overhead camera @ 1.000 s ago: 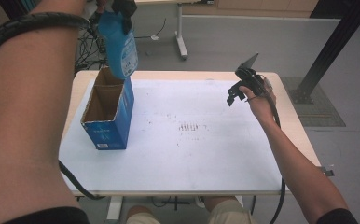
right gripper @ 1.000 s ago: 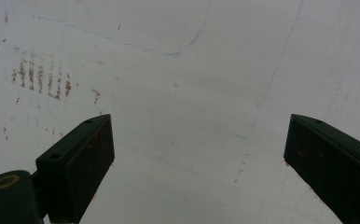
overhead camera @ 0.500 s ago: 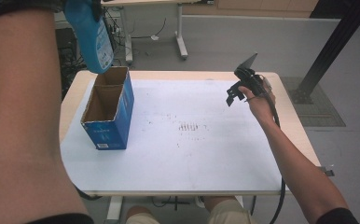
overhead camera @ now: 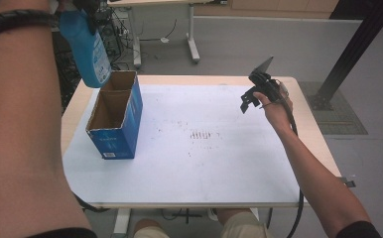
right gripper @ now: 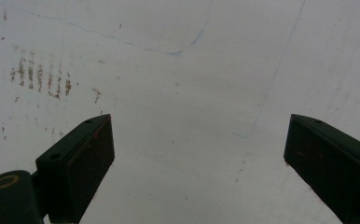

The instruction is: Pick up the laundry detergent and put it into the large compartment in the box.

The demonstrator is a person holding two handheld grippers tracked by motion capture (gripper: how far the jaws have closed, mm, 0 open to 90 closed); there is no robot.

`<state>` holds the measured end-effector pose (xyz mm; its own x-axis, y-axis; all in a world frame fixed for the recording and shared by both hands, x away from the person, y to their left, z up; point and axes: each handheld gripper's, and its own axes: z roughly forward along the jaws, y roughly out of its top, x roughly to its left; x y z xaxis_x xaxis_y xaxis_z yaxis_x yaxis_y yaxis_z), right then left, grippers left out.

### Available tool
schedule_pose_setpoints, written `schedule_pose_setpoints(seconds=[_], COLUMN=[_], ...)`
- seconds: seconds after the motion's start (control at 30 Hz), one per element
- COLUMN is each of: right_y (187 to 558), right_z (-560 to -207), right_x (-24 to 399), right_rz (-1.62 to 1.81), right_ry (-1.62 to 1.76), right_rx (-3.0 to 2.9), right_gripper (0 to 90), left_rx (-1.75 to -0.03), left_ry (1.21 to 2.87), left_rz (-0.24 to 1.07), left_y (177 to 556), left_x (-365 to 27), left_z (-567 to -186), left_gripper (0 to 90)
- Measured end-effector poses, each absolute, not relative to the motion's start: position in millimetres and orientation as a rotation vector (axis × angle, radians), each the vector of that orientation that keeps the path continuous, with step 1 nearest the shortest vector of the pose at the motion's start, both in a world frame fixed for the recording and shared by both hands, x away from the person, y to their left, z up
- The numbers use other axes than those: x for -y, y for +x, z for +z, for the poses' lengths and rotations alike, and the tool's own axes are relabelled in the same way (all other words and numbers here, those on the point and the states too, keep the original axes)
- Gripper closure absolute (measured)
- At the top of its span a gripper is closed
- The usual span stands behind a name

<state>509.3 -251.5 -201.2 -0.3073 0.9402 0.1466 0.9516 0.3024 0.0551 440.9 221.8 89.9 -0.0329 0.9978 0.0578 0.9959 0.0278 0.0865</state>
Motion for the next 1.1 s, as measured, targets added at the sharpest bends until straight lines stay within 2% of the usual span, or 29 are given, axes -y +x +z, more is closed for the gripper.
schedule_pose_setpoints(seconds=[0.63,1.1], right_y=[510,511], right_z=[-204,-206], right_x=[245,241], right_rz=[-0.183,-0.164], right_ry=[-1.791,-1.791], right_rx=[2.469,2.473], right_gripper=[8.3,8.3], left_rx=[-2.258,-2.251], left_ry=[2.196,2.211], left_rz=[0.032,0.024], left_y=[460,457], left_x=[-235,-240], left_z=[4,-52], left_gripper=[36.9,36.9])
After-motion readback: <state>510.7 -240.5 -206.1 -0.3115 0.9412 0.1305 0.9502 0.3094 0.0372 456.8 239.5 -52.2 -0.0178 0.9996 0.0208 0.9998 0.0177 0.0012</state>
